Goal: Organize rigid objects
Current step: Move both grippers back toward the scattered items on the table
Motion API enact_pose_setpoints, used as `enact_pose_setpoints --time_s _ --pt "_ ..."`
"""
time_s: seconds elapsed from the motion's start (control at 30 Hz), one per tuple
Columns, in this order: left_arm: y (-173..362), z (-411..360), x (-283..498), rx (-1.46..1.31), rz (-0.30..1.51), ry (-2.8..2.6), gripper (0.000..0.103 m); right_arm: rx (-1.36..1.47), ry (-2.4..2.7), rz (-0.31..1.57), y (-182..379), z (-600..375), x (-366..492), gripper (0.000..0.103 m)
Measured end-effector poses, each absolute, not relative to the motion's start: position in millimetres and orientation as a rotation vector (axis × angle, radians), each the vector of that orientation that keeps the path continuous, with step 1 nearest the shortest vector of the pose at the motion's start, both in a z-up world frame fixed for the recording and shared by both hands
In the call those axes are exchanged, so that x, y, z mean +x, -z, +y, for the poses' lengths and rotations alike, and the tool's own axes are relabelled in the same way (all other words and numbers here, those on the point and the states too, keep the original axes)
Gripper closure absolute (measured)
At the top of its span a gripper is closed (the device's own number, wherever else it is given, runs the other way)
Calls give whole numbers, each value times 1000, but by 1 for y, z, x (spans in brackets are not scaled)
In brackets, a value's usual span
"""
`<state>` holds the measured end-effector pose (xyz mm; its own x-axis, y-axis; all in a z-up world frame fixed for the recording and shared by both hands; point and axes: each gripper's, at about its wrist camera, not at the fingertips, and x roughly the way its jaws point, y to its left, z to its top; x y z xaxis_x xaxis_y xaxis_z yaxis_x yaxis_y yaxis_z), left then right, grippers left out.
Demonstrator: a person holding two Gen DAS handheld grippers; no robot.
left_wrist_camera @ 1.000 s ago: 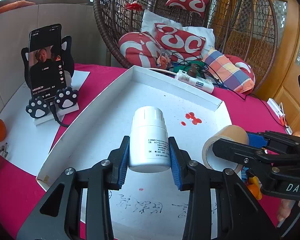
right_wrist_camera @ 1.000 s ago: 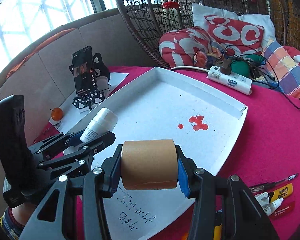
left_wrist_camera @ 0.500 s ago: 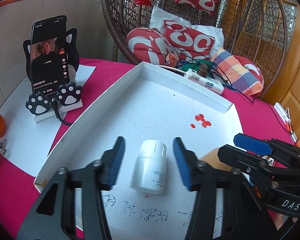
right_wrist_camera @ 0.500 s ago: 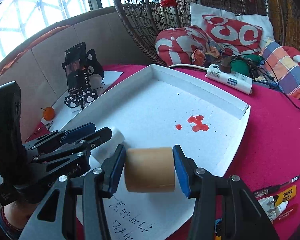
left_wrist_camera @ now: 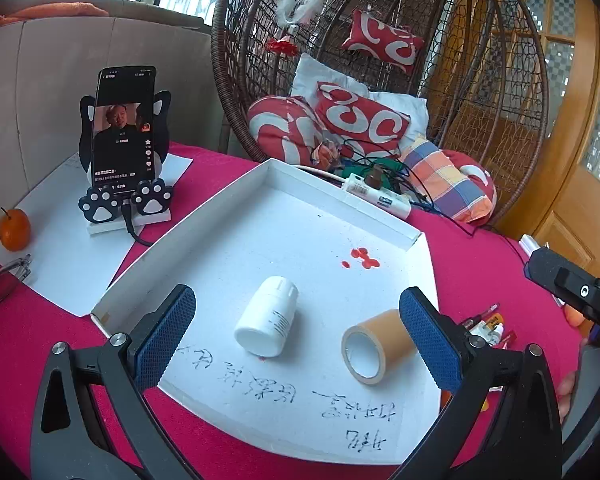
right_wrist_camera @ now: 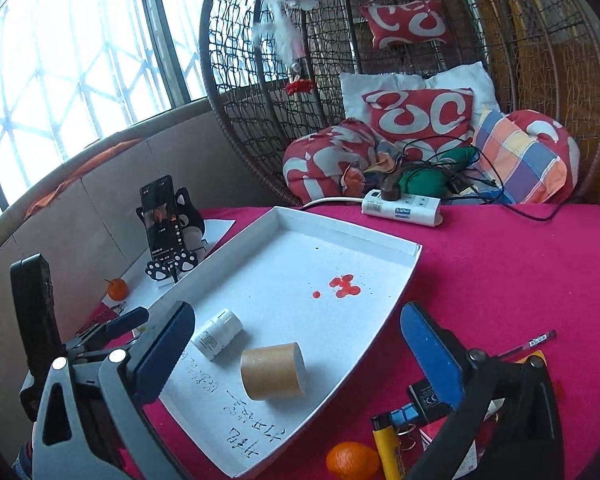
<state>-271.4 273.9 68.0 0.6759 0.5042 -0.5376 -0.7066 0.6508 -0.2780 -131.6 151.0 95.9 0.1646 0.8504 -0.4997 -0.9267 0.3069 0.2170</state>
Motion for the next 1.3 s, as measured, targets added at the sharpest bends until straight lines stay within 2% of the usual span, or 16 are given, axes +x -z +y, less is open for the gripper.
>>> enact_pose_setpoints --time_s 0.53,0.77,0.97,1.03,1.1,1.13,1.23,1.27,1.3 --pt "-76 175 -250 -276 447 -319 0 47 -1154 384 -133 51 -105 0" --pt "-53 105 -210 -118 622 -24 0 137 -1070 422 -124 19 -78 0" --pt "-24 72 -184 -71 753 75 1 89 -1039 492 -99 13 -67 0" --pt "-19 70 -181 -88 772 97 10 38 -1051 534 -87 14 -64 0" --pt "-16 71 -177 -96 792 106 15 -33 -1083 580 -75 19 -63 0" --pt "-14 71 -176 -96 799 107 22 -77 -1099 601 -68 23 -64 0" --pt "-9 72 -174 -97 818 102 26 -192 -1131 614 -52 33 -73 0" --pt "-9 72 -174 -98 820 101 26 -222 -1134 612 -47 37 -76 4" --pt "-9 72 -174 -99 820 103 26 -248 -1139 618 -43 41 -77 20"
